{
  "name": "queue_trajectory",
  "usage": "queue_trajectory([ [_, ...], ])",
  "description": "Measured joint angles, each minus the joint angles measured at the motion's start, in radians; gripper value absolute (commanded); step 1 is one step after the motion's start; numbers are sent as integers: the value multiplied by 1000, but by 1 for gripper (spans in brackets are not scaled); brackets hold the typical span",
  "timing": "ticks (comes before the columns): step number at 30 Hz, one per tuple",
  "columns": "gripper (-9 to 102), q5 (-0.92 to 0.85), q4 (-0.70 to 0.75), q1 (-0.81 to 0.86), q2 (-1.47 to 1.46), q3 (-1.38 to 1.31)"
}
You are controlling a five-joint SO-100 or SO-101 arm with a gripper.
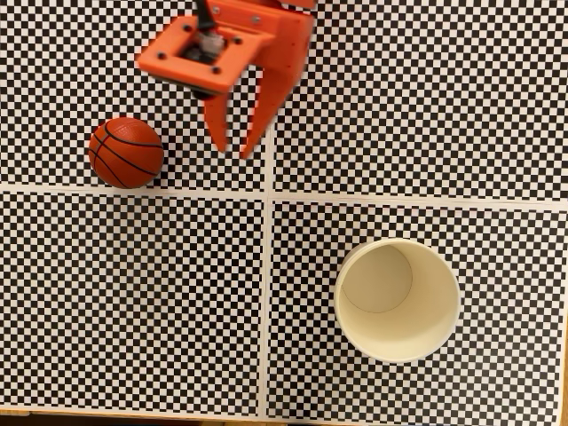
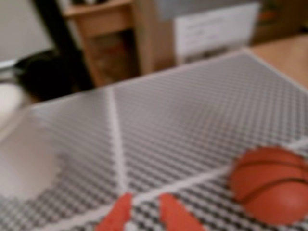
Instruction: Grasp basketball and place into cup.
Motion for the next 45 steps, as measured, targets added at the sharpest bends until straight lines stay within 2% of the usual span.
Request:
queue_trajectory([
  [9,0,17,183,28,-242,-287],
  [18,0,49,388,51,-676,-724],
  [23,0,0,566,100,-888,-966],
  [27,0,-54,653,160,-979,-1068],
  [35,0,-138,683,258,-1108,-1092],
  [45,0,-164,640,304,-1253,-1172],
])
